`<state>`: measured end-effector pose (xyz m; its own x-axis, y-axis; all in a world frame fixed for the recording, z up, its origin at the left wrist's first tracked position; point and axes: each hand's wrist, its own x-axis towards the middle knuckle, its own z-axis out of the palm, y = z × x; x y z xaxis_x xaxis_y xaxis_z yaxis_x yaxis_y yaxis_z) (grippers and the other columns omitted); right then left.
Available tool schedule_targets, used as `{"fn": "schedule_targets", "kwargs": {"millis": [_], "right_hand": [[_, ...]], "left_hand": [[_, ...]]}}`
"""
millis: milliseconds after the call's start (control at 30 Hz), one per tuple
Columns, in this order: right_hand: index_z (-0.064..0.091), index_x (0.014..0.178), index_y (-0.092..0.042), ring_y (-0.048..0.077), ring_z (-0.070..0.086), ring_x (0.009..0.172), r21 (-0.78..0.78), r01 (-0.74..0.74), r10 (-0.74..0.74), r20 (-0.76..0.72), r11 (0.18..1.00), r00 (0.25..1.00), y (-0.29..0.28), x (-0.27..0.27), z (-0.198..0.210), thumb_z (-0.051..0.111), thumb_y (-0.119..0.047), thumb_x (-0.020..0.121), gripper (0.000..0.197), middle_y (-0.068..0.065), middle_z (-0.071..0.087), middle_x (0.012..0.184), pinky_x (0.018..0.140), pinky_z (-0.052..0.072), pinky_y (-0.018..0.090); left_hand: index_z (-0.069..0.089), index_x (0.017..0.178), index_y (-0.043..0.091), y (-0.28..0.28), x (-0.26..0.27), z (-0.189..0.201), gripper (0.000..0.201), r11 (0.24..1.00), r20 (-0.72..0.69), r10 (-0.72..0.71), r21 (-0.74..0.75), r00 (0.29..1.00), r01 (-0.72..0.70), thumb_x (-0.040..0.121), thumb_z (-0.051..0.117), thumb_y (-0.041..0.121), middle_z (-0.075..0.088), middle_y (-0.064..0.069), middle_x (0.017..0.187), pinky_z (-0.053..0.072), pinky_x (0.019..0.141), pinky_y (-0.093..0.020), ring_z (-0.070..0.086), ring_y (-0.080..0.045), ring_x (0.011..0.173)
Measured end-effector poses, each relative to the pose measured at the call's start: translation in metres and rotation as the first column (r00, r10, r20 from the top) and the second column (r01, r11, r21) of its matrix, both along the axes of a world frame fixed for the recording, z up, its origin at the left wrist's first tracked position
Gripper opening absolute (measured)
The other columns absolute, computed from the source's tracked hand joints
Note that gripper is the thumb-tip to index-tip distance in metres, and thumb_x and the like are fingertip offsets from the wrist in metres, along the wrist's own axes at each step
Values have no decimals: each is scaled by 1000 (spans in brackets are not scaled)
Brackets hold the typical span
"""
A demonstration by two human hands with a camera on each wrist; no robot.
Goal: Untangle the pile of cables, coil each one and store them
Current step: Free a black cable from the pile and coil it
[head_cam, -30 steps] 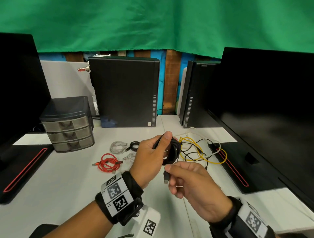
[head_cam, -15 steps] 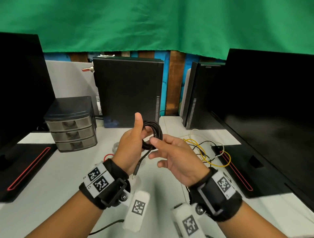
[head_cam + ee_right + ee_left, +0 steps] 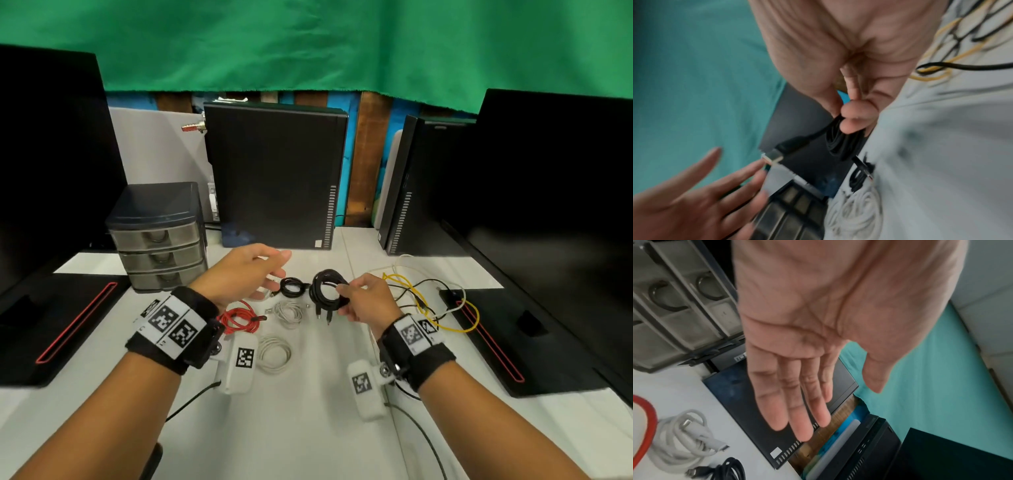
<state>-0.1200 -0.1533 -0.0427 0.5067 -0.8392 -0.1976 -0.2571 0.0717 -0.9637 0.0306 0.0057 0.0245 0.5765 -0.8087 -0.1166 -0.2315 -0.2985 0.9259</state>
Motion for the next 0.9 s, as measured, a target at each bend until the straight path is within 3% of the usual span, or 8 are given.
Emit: {"fn": "schedule_targets", "kwargs": {"millis": [167,267,300,400,500,600,733,900], "right_hand": [[49,77,-3,23,56,49,42,75,-66,-181,996,981,-35,27,-12,67,-9,93,25,17,60,62,43,40,28],[53,90,4,18,58,38,107,55,-27,-251,993,968,-41,48,-14,61,-9,97,17,19,60,70,34,41,20],[54,91,3,19,63,44,102,49,-20,-263,994,965,-41,54,-16,62,-10,96,16,19,63,75,37,47,21],[56,76,-1,35,73,77,30,76,-64,-289,997,955,-41,67,-23,72,-7,87,21,16,65,78,62,63,41],[59,76,-2,32,73,77,12,42,-36,-299,999,953,-37,78,-28,73,-11,86,18,18,71,90,61,63,36],[61,95,-5,31,72,90,19,11,-6,-254,1000,967,-36,86,-32,68,-13,87,14,19,69,104,71,64,38],[63,75,-3,36,73,72,-43,95,-103,-274,995,956,-40,87,-33,71,-19,85,21,18,73,85,68,63,48],[67,89,-10,30,73,75,-186,61,-125,-357,981,926,-46,70,-20,71,-41,85,32,11,74,89,73,63,45]], "left_hand": [[67,109,25,-6,5,-7,29,1000,-38,-11,-26,999,10,94,60,49,77,5,96,58,89,-39,74,-14,88],[67,107,22,-11,8,-17,30,1000,-60,-25,-14,998,24,94,61,48,77,5,95,57,84,-36,75,-15,88],[67,107,21,-13,8,-21,30,1000,-71,-28,-7,997,27,94,61,47,77,5,95,57,81,-34,75,-16,89],[67,107,20,-19,11,-30,30,1000,-98,-27,13,995,28,94,61,46,77,3,96,55,72,-27,74,-16,88],[68,108,21,-23,14,-35,29,999,-116,-25,25,993,28,94,61,46,77,1,99,55,71,-26,74,-14,86],[68,108,21,-23,17,-38,29,1000,-125,-5,24,992,9,95,61,45,77,1,100,54,68,-25,74,-13,85],[68,107,19,-20,20,-41,28,1000,-141,13,24,990,-10,95,61,44,77,0,100,56,73,-27,74,-14,86],[69,106,19,-24,15,-44,28,999,-148,-4,39,989,10,95,62,43,77,2,98,56,74,-28,74,-16,87]]}}
